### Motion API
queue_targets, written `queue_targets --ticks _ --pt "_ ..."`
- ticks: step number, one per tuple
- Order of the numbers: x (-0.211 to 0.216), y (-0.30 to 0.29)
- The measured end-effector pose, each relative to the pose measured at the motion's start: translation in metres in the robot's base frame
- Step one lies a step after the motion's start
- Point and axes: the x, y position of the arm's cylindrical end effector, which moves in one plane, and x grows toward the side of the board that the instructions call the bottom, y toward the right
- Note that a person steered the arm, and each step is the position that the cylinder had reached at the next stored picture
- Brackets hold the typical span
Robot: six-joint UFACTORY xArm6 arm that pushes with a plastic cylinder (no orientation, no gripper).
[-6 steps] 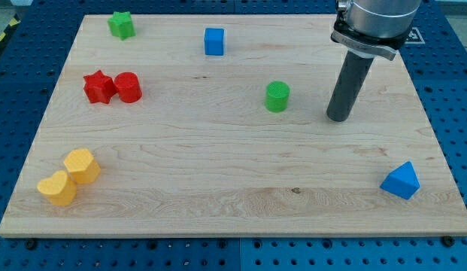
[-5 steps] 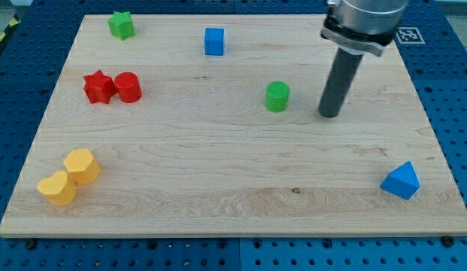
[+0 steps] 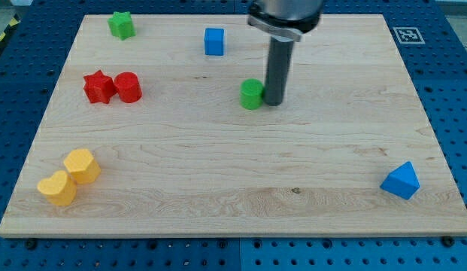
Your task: Move the green circle below the blue cube
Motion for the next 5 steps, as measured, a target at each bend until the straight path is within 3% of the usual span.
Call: queue_targets --ticks 5 --pt "0.005 -0.041"
